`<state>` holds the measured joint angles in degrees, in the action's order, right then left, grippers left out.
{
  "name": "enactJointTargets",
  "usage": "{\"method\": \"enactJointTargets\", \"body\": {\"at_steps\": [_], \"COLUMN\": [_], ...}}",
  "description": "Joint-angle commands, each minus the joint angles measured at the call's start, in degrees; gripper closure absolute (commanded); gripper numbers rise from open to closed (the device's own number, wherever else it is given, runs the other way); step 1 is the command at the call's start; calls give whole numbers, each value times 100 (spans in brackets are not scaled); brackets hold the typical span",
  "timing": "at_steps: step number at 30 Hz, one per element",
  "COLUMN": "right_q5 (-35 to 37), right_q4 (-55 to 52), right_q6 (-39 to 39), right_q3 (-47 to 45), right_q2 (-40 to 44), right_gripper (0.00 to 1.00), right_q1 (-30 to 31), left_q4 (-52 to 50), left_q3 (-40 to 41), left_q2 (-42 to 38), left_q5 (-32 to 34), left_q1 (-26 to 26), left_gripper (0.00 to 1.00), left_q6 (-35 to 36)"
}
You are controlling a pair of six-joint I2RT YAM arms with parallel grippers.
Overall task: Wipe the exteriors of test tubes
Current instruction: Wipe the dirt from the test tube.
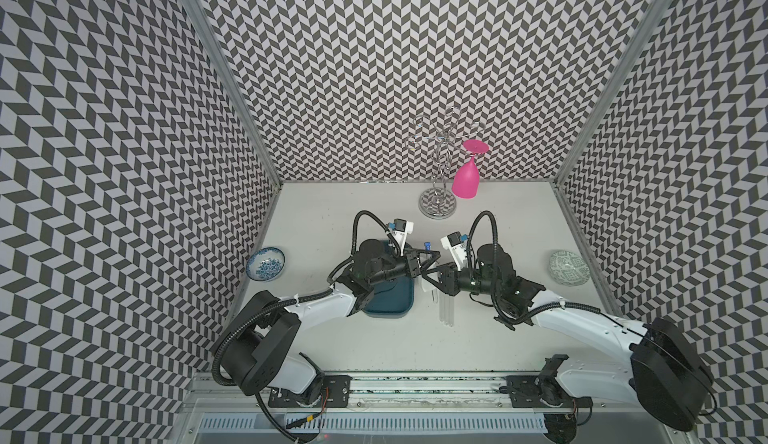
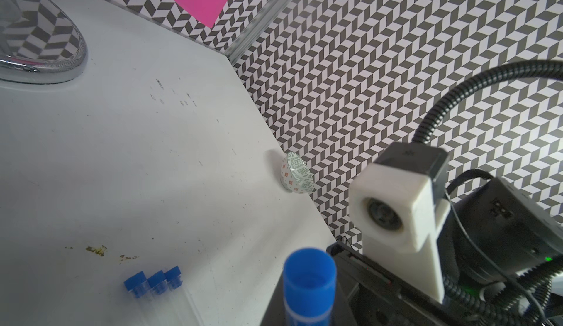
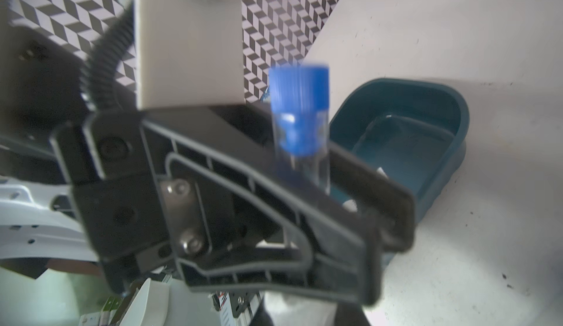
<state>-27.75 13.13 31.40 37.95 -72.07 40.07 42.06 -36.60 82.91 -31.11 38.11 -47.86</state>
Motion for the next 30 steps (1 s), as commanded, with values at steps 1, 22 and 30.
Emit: {"method": "enactJointTargets", "body": {"at_steps": [1, 22, 30], "right_q5": [59, -51, 130], "right_q4": [154, 614, 377], "right_q6": [-209, 451, -108], "right_q3": [325, -1286, -133], "right_q2": [-171, 555, -88], "right_gripper": [76, 80, 80], "right_q1": [-76, 260, 214], "left_q4": [191, 555, 580], "left_q3": [96, 249, 275], "left_q2": [-109, -36, -100], "left_q5": [79, -34, -62], "left_q1": [-31, -255, -251], "left_gripper": [87, 87, 87], "left_q6": [-2, -280, -347]}}
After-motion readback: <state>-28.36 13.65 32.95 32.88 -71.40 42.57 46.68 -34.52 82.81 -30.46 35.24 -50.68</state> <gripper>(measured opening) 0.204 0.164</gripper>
